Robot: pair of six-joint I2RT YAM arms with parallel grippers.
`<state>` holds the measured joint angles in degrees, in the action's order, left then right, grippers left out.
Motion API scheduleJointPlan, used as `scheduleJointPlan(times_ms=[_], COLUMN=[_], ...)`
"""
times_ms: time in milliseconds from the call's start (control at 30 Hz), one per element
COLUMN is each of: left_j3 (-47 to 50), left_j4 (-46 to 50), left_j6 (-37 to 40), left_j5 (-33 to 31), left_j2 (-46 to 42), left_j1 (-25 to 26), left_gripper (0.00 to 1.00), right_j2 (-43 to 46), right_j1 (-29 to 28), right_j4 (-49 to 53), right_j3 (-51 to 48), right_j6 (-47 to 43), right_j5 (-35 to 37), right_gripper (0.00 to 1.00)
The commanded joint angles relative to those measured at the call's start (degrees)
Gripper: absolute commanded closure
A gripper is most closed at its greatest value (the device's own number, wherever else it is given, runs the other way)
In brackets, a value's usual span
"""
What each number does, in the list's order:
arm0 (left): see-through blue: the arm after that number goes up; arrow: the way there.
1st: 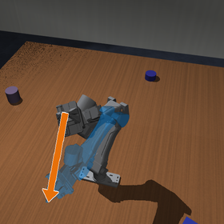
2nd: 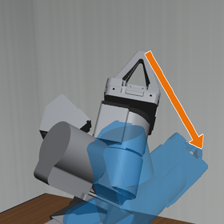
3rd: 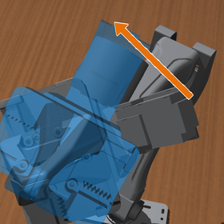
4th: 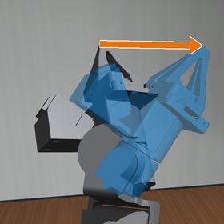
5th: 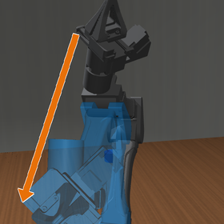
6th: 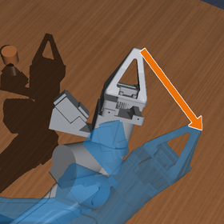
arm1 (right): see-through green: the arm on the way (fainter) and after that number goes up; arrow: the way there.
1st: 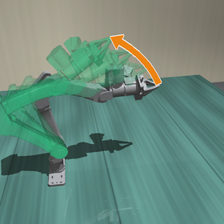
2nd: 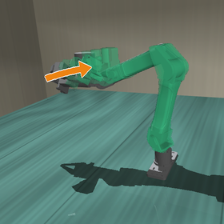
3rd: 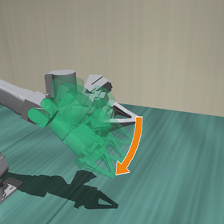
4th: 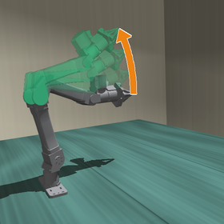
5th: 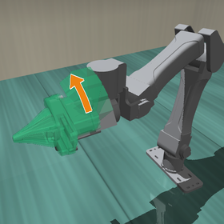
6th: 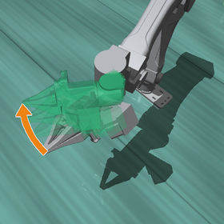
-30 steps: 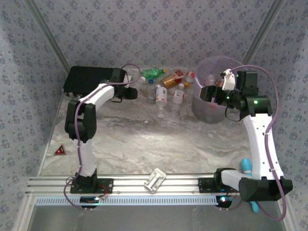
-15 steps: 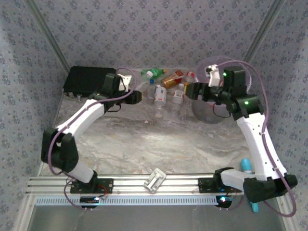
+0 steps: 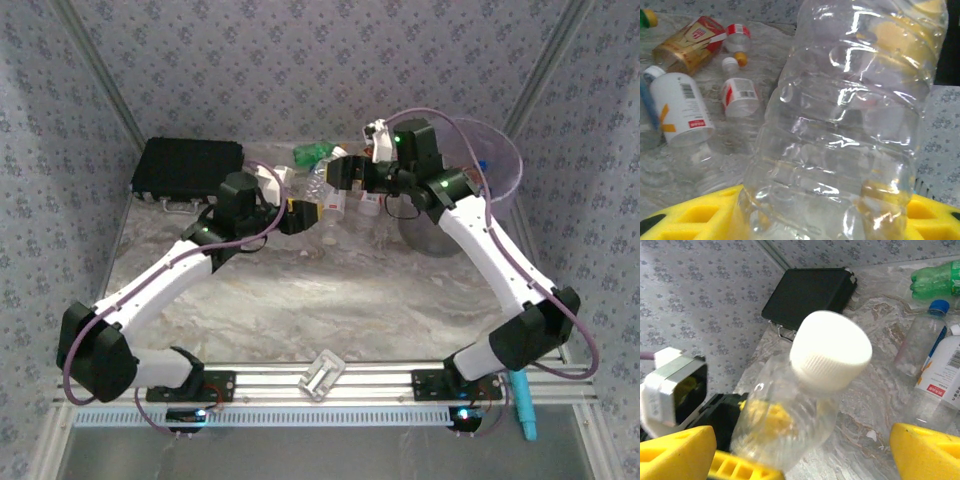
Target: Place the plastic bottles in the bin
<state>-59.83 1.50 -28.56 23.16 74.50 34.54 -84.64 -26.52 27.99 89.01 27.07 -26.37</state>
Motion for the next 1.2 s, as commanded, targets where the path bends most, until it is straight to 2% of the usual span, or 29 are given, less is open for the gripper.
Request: scheduleJointPlan(times_ms=[0, 167, 467, 633, 700, 800, 867, 1000, 1100, 1167], left_j3=[-0.10, -1.74, -2.66, -2.85, -3.35, -3.75, -3.59, -1.00, 1.84, 2.48], left_j4=[-4.05, -4.47, -3.34, -2.70, -2.08, -1.46, -0.61, 0.60, 1.77, 4.37], left_j6=[-0.97, -0.97, -0.45, -0.18, -0.10, 0.06, 0.47, 1.12, 1.50, 1.40], left_j5=[0.44, 0.61, -0.82, -1.75, -1.97, -1.95, -2.10, -3.56, -6.12, -7.94], left_j2=[-0.66, 0.67, 0.93, 0.70, 0.50, -0.15, -0.94, -3.54, -5.33, -5.78], left_j1=[1.71, 3.09, 3.44, 3.48, 3.49, 3.43, 3.43, 3.49, 3.41, 3.00], left_gripper=[0.44, 0.44, 0.43, 0.41, 0.37, 0.20, 0.11, 0.08, 0.09, 0.09], right_j2=[-1.14, -2.52, -2.55, -2.70, -2.97, -3.07, -3.07, -2.26, -1.68, -1.33], right_j1=[0.00, 0.31, 0.34, 0.40, 0.36, 0.51, 1.22, 5.14, 9.69, 10.46], right_j4=[-1.91, -1.07, -1.38, -1.75, -1.45, -0.96, 0.85, 6.13, 10.58, 14.98], right_j3=[2.50, 2.92, 3.45, 4.58, 5.53, 7.34, 9.66, 16.20, 18.53, 19.20], right_j6=[2.52, 2.73, 2.90, 3.12, 2.82, 1.98, 0.16, -4.65, -5.85, -8.97], right_j5=[-0.07, -0.50, -0.70, -0.08, -0.18, 0.36, 2.03, 7.64, 5.80, 7.35], right_gripper=[0.10, 0.15, 0.42, 0.48, 0.50, 0.51, 0.51, 0.53, 0.54, 0.54])
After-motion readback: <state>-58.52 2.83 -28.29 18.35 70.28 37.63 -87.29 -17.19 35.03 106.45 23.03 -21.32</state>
